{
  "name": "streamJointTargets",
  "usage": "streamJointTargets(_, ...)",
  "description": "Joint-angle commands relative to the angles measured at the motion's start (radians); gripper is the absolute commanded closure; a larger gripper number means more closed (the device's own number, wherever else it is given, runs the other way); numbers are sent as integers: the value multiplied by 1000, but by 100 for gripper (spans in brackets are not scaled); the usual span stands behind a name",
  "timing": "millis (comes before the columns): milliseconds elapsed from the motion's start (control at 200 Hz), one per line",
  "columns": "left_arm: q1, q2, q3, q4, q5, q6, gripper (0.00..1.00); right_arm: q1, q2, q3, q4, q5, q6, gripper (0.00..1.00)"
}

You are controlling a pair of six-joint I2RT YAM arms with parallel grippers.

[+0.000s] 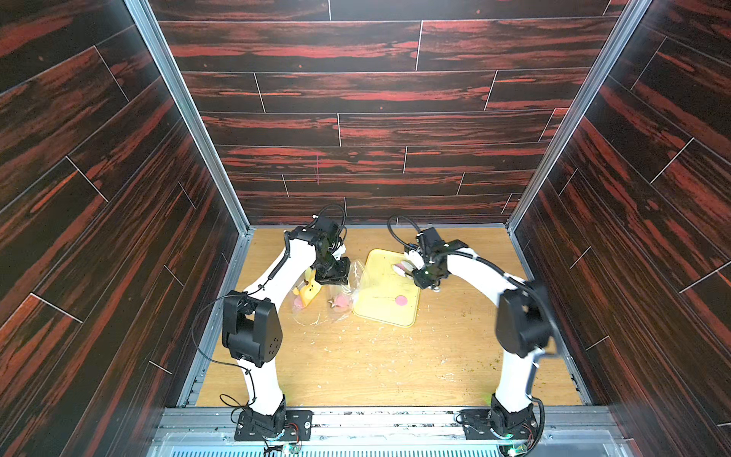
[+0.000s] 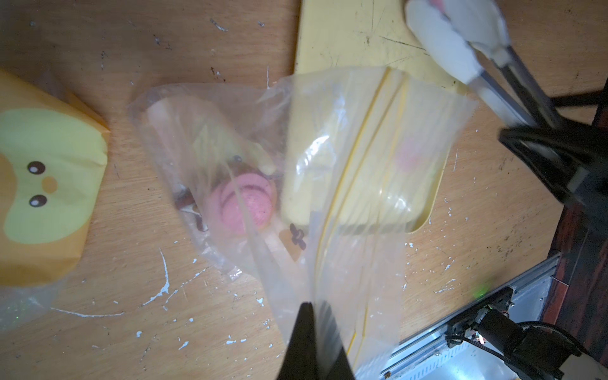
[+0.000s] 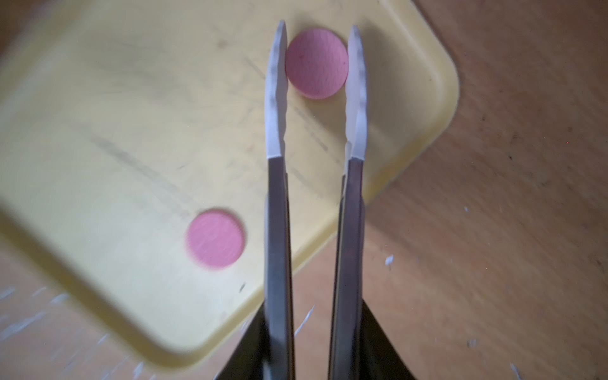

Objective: Put the cookies into a resealable bag to prevent moisture
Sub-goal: Pick up the cookie from the tray, then place the cookie in the ziploc bag.

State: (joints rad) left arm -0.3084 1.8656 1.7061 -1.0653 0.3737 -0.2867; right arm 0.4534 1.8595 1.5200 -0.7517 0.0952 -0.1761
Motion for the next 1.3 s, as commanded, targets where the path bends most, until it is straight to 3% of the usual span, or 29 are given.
streamJointTargets(0, 5, 13, 26, -18, -4, 17, 100, 18, -164, -61, 36, -106, 13, 62)
streamJointTargets(326, 5, 30, 35, -18, -1, 18, 100, 129, -397, -203, 84, -362, 42, 62)
streamJointTargets(566, 5, 11, 29, -32, 3, 21, 100, 169, -306, -159, 91, -355, 48, 62)
streamJointTargets(817, 7, -3, 24, -33, -4, 21, 100, 181, -281, -116, 100, -373, 43, 54)
streamJointTargets(1042, 8, -2, 30, -33, 3, 23, 100, 162, -384, -166, 80, -303, 45, 54)
streamJointTargets(1293, 9, -28, 24, -33, -6, 24, 100, 112, -478, -292, -149, -25, 87, 54)
